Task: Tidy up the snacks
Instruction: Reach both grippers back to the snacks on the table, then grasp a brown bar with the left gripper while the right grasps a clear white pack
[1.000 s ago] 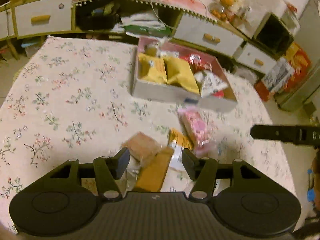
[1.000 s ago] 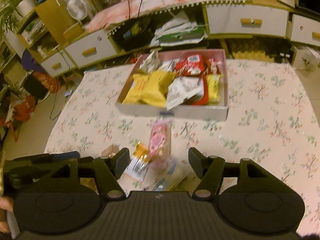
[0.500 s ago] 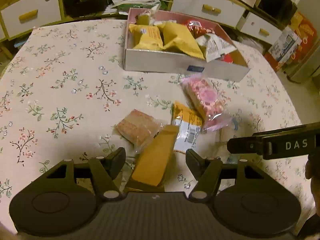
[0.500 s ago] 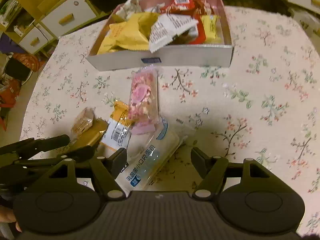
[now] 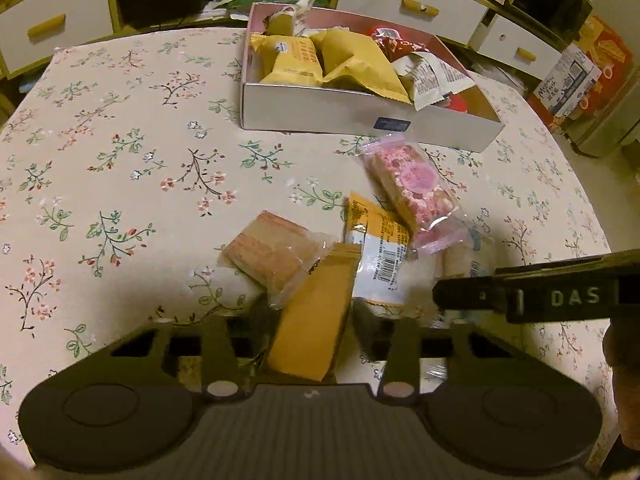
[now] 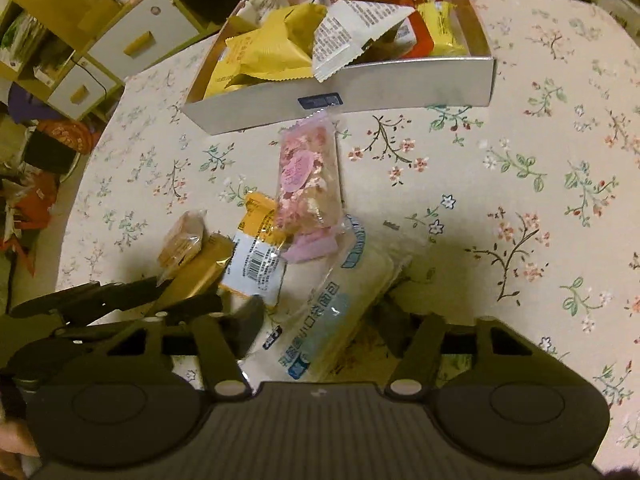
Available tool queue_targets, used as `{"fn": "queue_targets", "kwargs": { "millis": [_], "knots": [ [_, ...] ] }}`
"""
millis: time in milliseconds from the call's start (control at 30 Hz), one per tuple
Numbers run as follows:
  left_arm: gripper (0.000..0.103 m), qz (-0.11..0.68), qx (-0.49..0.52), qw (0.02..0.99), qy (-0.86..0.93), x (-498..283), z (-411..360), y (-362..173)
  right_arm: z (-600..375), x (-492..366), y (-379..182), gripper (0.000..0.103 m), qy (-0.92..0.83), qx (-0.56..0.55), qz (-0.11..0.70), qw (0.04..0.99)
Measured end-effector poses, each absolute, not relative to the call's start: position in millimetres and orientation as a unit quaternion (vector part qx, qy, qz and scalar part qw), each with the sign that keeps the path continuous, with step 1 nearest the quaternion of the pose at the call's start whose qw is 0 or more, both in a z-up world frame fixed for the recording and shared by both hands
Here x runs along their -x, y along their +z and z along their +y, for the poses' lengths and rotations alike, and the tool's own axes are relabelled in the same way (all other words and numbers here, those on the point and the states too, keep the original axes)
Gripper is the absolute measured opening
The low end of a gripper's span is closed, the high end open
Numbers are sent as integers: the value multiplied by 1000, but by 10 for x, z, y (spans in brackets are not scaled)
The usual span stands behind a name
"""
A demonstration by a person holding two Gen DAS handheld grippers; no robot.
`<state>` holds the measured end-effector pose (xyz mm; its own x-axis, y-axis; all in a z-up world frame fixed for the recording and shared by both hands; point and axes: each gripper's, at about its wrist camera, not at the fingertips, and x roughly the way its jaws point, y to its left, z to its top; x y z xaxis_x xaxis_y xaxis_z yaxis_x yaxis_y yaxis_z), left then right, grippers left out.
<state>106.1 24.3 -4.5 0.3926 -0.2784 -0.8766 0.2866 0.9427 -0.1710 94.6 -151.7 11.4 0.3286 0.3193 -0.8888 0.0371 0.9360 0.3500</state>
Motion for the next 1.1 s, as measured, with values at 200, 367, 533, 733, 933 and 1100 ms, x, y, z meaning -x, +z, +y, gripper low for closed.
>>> {"fn": "queue_targets", "kwargs": {
  "millis": [200, 367, 533, 733, 933, 1100],
  "knots": [
    [38, 526, -4, 832, -177, -1046, 235, -33, -1540, -948, 119, 18, 95, -156, 571, 800],
    [37, 520, 7, 833, -191, -1029, 241, 38, -1477, -932, 200, 14, 101, -147, 563, 807],
    [37, 515, 18, 833, -200, -1013, 244, 88, -1535, -915, 270, 14, 100, -154, 558, 809],
    [37, 503, 39, 835, -218, -1002, 263, 183, -1612, -887, 354, 13, 110, -181, 553, 806],
    [37, 497, 38, 836, -231, -967, 219, 226, -1570, -853, 431, 13, 129, -176, 553, 805],
    [37, 480, 67, 842, -236, -967, 332, 355, -1648, -828, 555, 12, 140, -188, 541, 808]
  ]
}}
